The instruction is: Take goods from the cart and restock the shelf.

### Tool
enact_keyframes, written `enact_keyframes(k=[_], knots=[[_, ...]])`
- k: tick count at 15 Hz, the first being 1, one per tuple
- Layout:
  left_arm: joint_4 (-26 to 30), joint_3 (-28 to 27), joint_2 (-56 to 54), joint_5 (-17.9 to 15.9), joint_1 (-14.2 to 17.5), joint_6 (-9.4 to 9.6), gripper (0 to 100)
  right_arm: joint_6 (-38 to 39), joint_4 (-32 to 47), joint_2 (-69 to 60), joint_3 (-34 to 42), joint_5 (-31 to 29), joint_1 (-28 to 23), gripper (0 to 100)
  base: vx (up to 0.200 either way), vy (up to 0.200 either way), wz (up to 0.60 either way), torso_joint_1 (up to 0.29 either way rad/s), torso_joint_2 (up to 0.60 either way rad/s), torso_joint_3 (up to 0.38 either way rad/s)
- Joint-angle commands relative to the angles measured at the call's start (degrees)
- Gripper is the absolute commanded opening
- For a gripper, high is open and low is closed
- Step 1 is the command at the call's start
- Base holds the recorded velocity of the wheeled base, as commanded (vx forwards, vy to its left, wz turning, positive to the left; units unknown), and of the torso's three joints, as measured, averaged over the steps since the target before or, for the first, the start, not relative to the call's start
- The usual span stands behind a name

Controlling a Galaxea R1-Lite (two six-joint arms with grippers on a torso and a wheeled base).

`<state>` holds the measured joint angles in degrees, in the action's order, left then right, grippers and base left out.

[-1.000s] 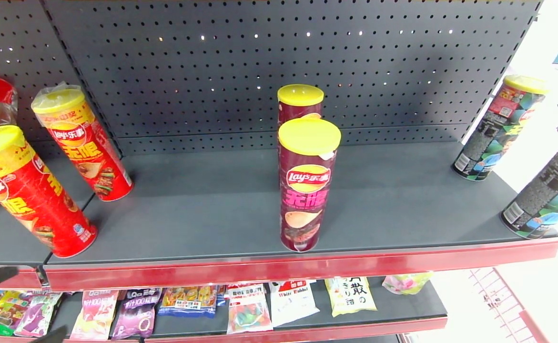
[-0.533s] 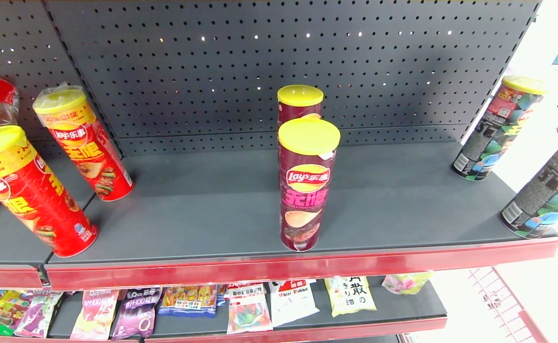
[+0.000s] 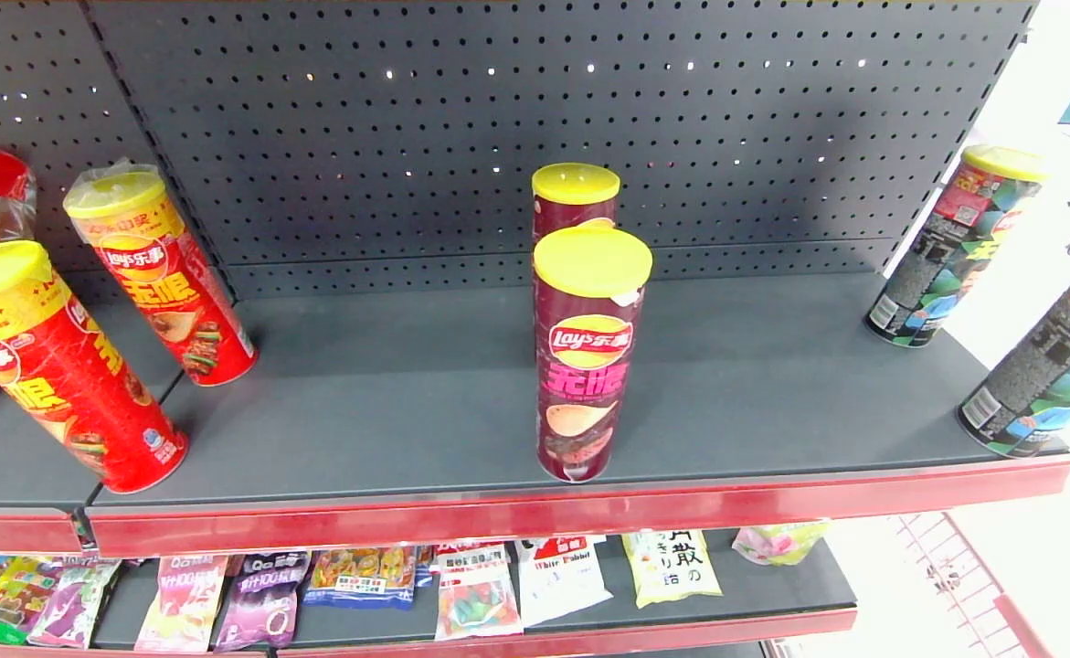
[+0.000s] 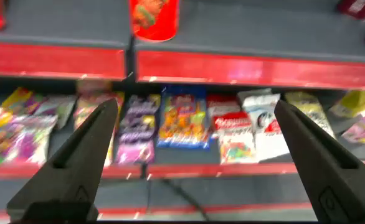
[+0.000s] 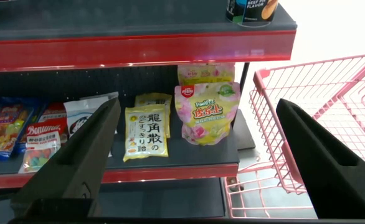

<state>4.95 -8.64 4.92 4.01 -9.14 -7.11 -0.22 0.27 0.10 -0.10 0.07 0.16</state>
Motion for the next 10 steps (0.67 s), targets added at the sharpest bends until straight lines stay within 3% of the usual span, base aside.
enact_keyframes(k=[1,3,4,5,6,9,10], knots=[[-7.06,8.56,0.17,-8.32,0.0,2.36,100,-0.04,0.0,-0.01,0.01,0.01,0.02,100,0.0,0.0,0.0,0.0,0.0,0.0],[-6.97,8.56,0.17,-7.79,0.0,2.1,100,-0.04,0.0,-0.01,0.01,0.01,0.02,100,0.0,0.0,0.0,0.0,0.0,0.0],[-6.44,8.29,0.44,-3.57,0.18,0.69,100,0.13,0.0,-0.01,0.01,0.01,0.02,100,0.0,0.0,0.0,0.0,0.0,0.0],[-6.0,8.2,1.23,-0.14,0.79,0.52,100,0.13,0.0,-0.01,0.01,0.01,0.02,100,0.0,0.0,0.0,0.0,0.0,0.0],[-5.83,8.29,3.51,4.08,3.96,0.6,100,0.22,0.0,-0.01,0.01,0.1,0.02,100,0.0,0.0,0.0,0.0,0.0,0.0],[-5.83,8.29,2.63,4.16,13.1,1.13,100,0.22,0.0,-0.01,0.01,0.1,0.02,100,0.0,0.0,0.0,0.0,0.0,0.0],[-6.0,8.56,-0.88,2.41,12.75,2.71,100,0.22,0.0,-0.01,0.01,0.19,0.02,100,0.0,0.0,0.0,0.0,0.0,0.0]])
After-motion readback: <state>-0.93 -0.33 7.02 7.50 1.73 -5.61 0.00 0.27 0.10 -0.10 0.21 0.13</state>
